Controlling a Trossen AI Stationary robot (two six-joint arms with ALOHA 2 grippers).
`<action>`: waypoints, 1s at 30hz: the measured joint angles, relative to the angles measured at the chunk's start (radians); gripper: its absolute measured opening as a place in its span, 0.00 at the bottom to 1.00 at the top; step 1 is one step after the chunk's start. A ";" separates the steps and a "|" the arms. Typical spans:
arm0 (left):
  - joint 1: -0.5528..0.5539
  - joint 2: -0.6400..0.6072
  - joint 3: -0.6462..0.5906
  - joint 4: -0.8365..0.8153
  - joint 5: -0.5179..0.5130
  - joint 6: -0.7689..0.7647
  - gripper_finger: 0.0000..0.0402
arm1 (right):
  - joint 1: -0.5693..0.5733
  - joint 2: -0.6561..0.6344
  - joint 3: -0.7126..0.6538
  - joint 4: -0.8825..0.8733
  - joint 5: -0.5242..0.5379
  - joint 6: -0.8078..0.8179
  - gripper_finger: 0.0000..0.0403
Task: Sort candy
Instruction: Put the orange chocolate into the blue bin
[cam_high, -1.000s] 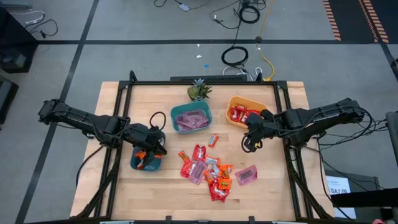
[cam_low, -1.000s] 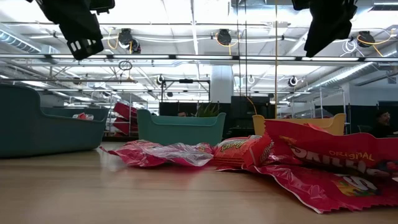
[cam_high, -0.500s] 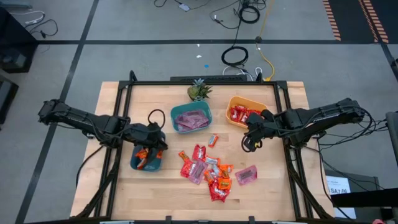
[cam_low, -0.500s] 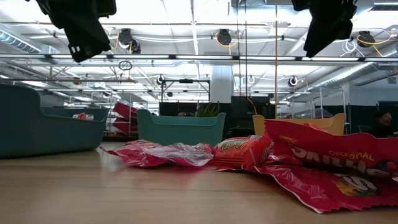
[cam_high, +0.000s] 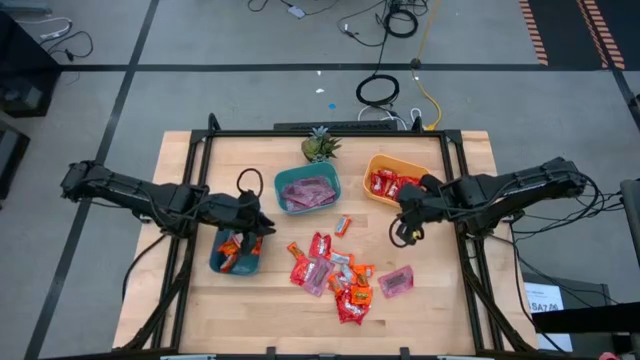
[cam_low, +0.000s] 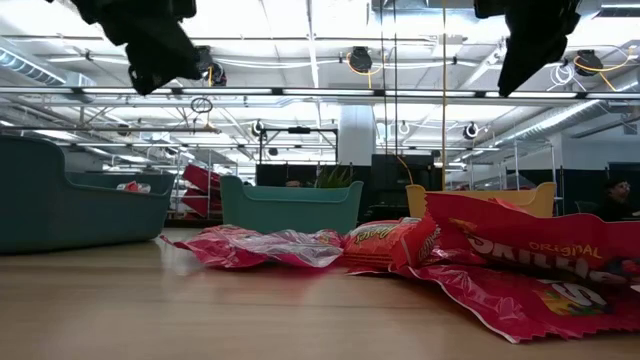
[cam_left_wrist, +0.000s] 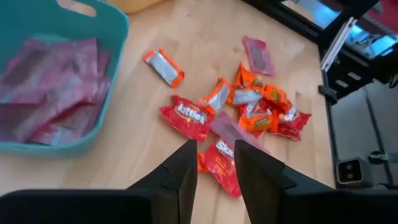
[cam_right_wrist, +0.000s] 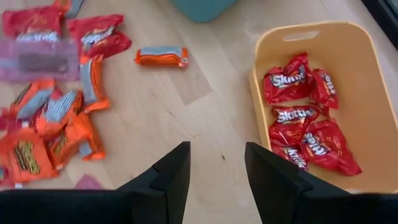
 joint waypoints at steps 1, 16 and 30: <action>-0.002 0.005 0.006 -0.005 -0.010 0.011 0.29 | 0.007 0.000 0.000 0.001 0.001 -0.015 0.36; -0.062 0.410 0.314 -0.228 -0.090 0.200 0.29 | 0.124 0.000 -0.170 0.299 0.002 -0.150 0.36; -0.061 0.672 0.361 -0.161 -0.039 0.548 0.29 | 0.174 0.000 -0.328 0.586 -0.002 -0.145 0.36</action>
